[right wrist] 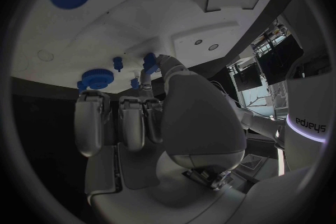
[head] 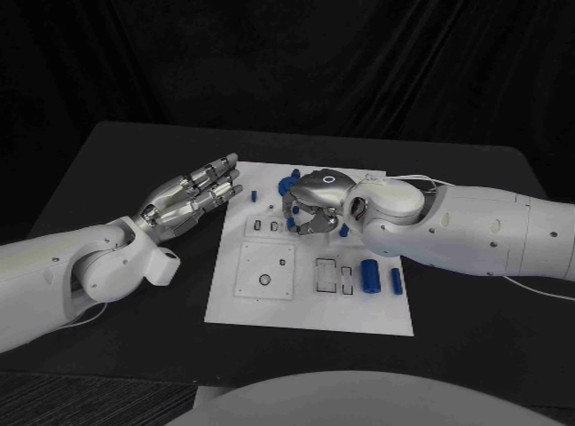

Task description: Assemble the parts on the task board

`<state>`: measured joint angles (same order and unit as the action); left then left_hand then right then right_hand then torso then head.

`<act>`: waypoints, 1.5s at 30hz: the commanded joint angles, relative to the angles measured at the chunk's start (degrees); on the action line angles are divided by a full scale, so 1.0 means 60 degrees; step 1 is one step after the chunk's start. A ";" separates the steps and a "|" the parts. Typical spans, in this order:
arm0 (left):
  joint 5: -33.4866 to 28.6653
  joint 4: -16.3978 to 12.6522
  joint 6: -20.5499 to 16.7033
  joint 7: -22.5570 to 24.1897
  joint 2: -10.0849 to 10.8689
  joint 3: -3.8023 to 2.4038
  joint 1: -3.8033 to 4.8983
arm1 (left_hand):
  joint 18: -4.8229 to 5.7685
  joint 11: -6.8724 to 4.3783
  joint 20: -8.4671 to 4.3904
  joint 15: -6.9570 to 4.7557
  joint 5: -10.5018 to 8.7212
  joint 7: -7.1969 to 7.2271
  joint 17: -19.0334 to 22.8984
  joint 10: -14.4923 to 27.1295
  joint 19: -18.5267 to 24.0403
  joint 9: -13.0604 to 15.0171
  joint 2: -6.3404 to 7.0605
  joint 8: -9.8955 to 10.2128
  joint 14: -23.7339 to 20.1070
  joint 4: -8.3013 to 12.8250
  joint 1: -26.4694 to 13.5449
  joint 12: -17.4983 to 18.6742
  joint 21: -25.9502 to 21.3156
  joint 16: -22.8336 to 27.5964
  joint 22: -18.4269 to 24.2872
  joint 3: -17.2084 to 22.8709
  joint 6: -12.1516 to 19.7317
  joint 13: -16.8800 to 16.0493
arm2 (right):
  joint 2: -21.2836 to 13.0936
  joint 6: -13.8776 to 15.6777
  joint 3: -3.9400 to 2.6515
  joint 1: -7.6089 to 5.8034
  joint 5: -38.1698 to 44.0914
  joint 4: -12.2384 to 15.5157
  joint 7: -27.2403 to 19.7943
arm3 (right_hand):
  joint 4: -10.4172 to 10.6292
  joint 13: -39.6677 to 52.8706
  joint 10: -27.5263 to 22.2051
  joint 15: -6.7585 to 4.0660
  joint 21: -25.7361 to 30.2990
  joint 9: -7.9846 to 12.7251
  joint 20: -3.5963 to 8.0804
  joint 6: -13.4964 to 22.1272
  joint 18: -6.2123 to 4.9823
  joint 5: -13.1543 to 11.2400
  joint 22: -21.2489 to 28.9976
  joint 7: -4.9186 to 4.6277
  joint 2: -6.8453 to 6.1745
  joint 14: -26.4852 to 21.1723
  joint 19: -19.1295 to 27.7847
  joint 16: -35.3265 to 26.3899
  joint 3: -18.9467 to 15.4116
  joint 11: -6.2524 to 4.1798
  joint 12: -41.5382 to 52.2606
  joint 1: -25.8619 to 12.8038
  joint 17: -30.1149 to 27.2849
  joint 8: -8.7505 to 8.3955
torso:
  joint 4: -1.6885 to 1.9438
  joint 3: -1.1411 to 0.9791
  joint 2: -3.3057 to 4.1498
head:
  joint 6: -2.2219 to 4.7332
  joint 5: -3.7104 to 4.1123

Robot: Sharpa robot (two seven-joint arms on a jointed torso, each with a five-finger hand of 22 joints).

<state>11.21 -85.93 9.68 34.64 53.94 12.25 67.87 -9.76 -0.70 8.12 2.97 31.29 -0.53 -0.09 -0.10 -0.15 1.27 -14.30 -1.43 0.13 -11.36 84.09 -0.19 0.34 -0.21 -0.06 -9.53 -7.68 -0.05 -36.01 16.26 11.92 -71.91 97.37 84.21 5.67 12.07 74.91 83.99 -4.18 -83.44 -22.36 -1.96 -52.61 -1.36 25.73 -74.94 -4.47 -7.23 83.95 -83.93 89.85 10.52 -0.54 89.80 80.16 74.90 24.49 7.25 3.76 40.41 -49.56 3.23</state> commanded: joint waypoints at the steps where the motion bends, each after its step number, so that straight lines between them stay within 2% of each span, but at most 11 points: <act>1: -0.0004 -0.0006 0.0150 0.0082 -0.0029 -0.0008 -0.0007 | 0.0104 0.0082 0.0058 0.0069 0.0053 -0.0063 0.0015 0.0017 0.0025 0.0009 -0.0092 -0.0037 -0.0021 0.0055 0.0015 0.0032 -0.0056 0.0034 0.0009 0.0015 0.0003 0.0009 | -0.0003 -0.0222 -0.0004 0.0030 0.0168 0.0009 0.0306 | -0.0080 0.2515 0.1002 0.0087 0.0045 0.0033 -0.0091 -0.0125 -0.0076 0.0070 -0.2101 0.0040 0.0046 0.1008 -0.0450 0.0026 -0.0008 0.0089 0.0034 -0.0100 0.2516 -0.0083 | -0.0001 0.0002 0.0003 | 0.0001 -0.0001; 3: -0.0004 -0.0003 0.0153 0.0079 -0.0032 -0.0008 -0.0007 | 0.0104 0.0082 0.0058 0.0069 0.0053 -0.0063 0.0015 0.0017 0.0025 0.0009 -0.0092 -0.0037 -0.0021 0.0055 0.0015 0.0032 -0.0056 0.0034 0.0009 0.0015 0.0003 0.0009 | 0.0005 -0.0244 -0.0004 0.0031 0.0173 -0.0003 0.0309 | -0.0087 0.2515 0.1002 0.0094 0.0065 0.0043 -0.0098 -0.0109 -0.0081 0.0078 -0.2094 0.0029 0.0042 0.1008 -0.0441 0.0026 -0.0006 0.0098 0.0034 -0.0114 0.2516 -0.0113 | -0.0006 0.0001 0.0004 | 0.0002 0.0001; 8: -0.0004 0.0005 0.0163 0.0075 -0.0040 -0.0008 -0.0007 | 0.0104 0.0082 0.0058 0.0069 0.0053 -0.0063 0.0015 0.0017 0.0025 0.0009 -0.0092 -0.0037 -0.0021 0.0055 0.0015 0.0032 -0.0056 0.0034 0.0009 0.0015 0.0003 0.0009 | 0.0021 -0.0325 -0.0004 0.0034 0.0179 -0.0021 0.0323 | -0.0137 0.2515 0.1002 0.0147 0.0110 0.0146 -0.0149 0.0060 -0.0090 0.0078 -0.2080 -0.0054 0.0029 0.1008 -0.0424 0.0026 0.0022 0.0156 0.0034 -0.0202 0.2516 -0.0405 | -0.0008 0.0004 0.0004 | -0.0005 -0.0003; 26: -0.0003 0.0027 0.0173 0.0083 -0.0076 -0.0008 -0.0007 | 0.0104 0.0090 0.0058 0.0069 0.0053 -0.0065 0.0015 0.0017 0.0025 0.0008 -0.0101 -0.0036 -0.0021 0.0071 0.0017 0.0032 -0.0056 0.0034 0.0009 0.0029 0.0006 0.0009 | 0.0126 -0.0720 -0.0004 0.0062 0.0182 -0.0115 0.0386 | -0.0267 0.2515 0.1002 0.0189 0.0217 0.0477 -0.0207 0.0431 -0.0114 -0.0147 -0.2051 -0.0210 -0.0026 0.1008 -0.0389 0.0026 0.0087 0.0194 0.0034 -0.0420 0.2516 -0.1196 | -0.0005 0.0010 -0.0004 | -0.0002 0.0012; 28: -0.0003 0.0029 0.0173 0.0084 -0.0078 -0.0008 -0.0007 | 0.0104 0.0090 0.0058 0.0069 0.0053 -0.0065 0.0015 0.0017 0.0025 0.0008 -0.0101 -0.0036 -0.0021 0.0071 0.0017 0.0032 -0.0056 0.0034 0.0009 0.0029 0.0006 0.0009 | 0.0137 -0.0759 -0.0004 0.0063 0.0182 -0.0117 0.0391 | -0.0286 0.2515 0.1002 0.0190 0.0239 0.0534 -0.0211 0.0487 -0.0119 -0.0201 -0.2045 -0.0227 -0.0038 0.1008 -0.0381 0.0026 0.0093 0.0200 0.0034 -0.0448 0.2516 -0.1323 | -0.0002 0.0009 -0.0005 | -0.0002 0.0017; 29: -0.0003 0.0030 0.0173 0.0084 -0.0079 -0.0008 -0.0007 | 0.0104 0.0090 0.0058 0.0069 0.0053 -0.0065 0.0015 0.0017 0.0025 0.0008 -0.0101 -0.0036 -0.0021 0.0071 0.0017 0.0032 -0.0056 0.0034 0.0009 0.0029 0.0006 0.0009 | 0.0146 -0.0787 -0.0004 0.0065 0.0182 -0.0120 0.0393 | -0.0325 0.2515 0.1002 0.0190 0.0265 0.0649 -0.0213 0.0614 -0.0124 -0.0268 -0.2038 -0.0254 -0.0056 0.1008 -0.0373 0.0026 0.0111 0.0199 0.0034 -0.0483 0.2516 -0.1558 | -0.0002 0.0006 -0.0003 | 0.0000 0.0018; 32: -0.0003 0.0032 0.0174 0.0085 -0.0082 -0.0008 -0.0007 | 0.0105 0.0094 0.0059 0.0070 0.0052 -0.0066 0.0015 0.0017 0.0025 0.0008 -0.0104 -0.0036 -0.0021 0.0084 0.0016 0.0032 -0.0056 0.0034 0.0009 0.0039 0.0009 0.0009 | 0.0160 -0.0854 -0.0004 0.0067 0.0182 -0.0127 0.0400 | -0.0355 0.2515 0.1002 0.0189 0.0278 0.0728 -0.0213 0.0669 -0.0127 -0.0339 -0.2036 -0.0259 -0.0076 0.1008 -0.0370 0.0026 0.0113 0.0198 0.0034 -0.0514 0.2516 -0.1708 | 0.0000 0.0004 -0.0002 | 0.0005 0.0030; 39: -0.0003 0.0040 0.0175 0.0083 -0.0084 -0.0008 -0.0007 | 0.0105 0.0094 0.0059 0.0070 0.0052 -0.0066 0.0015 0.0017 0.0025 0.0008 -0.0104 -0.0036 -0.0021 0.0084 0.0016 0.0032 -0.0056 0.0034 0.0009 0.0039 0.0009 0.0009 | 0.0174 -0.0972 -0.0004 0.0073 0.0182 -0.0140 0.0426 | -0.0494 0.2515 0.1002 0.0202 0.0330 0.1060 -0.0220 0.1008 -0.0136 -0.0925 -0.2026 -0.0282 -0.0078 0.1008 -0.0358 0.0026 0.0051 0.0203 0.0034 -0.0623 0.2516 -0.2278 | -0.0003 0.0003 -0.0001 | 0.0003 0.0035; 41: -0.0003 0.0044 0.0176 0.0081 -0.0086 -0.0008 -0.0007 | 0.0105 0.0094 0.0059 0.0070 0.0052 -0.0066 0.0015 0.0017 0.0025 0.0008 -0.0104 -0.0036 -0.0021 0.0084 0.0016 0.0032 -0.0056 0.0034 0.0009 0.0039 0.0009 0.0009 | 0.0173 -0.0993 -0.0004 0.0074 0.0182 -0.0141 0.0434 | -0.0552 0.2515 0.1002 0.0198 0.0355 0.1184 -0.0220 0.1145 -0.0141 -0.1223 -0.2020 -0.0276 -0.0057 0.1008 -0.0351 0.0026 0.0000 0.0203 0.0034 -0.0653 0.2516 -0.2457 | -0.0003 0.0003 0.0001 | 0.0002 0.0035; 43: -0.0003 0.0050 0.0177 0.0079 -0.0088 -0.0008 -0.0007 | 0.0105 0.0094 0.0059 0.0070 0.0052 -0.0066 0.0015 0.0017 0.0025 0.0008 -0.0104 -0.0036 -0.0021 0.0084 0.0016 0.0032 -0.0056 0.0034 0.0009 0.0039 0.0009 0.0009 | 0.0171 -0.1007 -0.0004 0.0075 0.0182 -0.0142 0.0439 | -0.0600 0.2515 0.1002 0.0191 0.0403 0.1375 -0.0216 0.1394 -0.0151 -0.1795 -0.2008 -0.0251 -0.0043 0.1008 -0.0335 0.0026 -0.0128 0.0189 0.0034 -0.0724 0.2516 -0.2710 | -0.0007 0.0001 0.0001 | 0.0002 0.0035; 45: -0.0003 0.0058 0.0177 0.0079 -0.0089 -0.0008 -0.0007 | 0.0105 0.0094 0.0059 0.0070 0.0052 -0.0066 0.0015 0.0017 0.0025 0.0008 -0.0104 -0.0036 -0.0021 0.0084 0.0016 0.0032 -0.0056 0.0034 0.0009 0.0039 0.0009 0.0009 | 0.0168 -0.0995 -0.0004 0.0077 0.0182 -0.0143 0.0438 | -0.0608 0.2515 0.1002 0.0184 0.0424 0.1453 -0.0210 0.1486 -0.0155 -0.1981 -0.2003 -0.0244 -0.0035 0.1008 -0.0328 0.0026 -0.0186 0.0179 0.0034 -0.0751 0.2516 -0.2799 | -0.0010 0.0001 -0.0001 | -0.0001 0.0032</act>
<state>11.21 -85.53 10.08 34.44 53.52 12.25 67.87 -9.76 -0.50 8.12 2.97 31.29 -0.53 -0.06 0.10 -0.15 1.27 -14.30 -1.43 0.12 -11.13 84.09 -0.20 0.34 -0.21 -0.08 -9.29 -7.68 -0.09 -34.99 11.51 11.84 -71.66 98.03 83.39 7.03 8.45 74.94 83.83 -3.42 -81.19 -13.68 -2.77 -43.75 -1.36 13.88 -74.91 -5.93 -7.38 83.89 -83.95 89.85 9.53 0.32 89.80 76.10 74.90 7.76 7.23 3.78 40.40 -49.53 3.44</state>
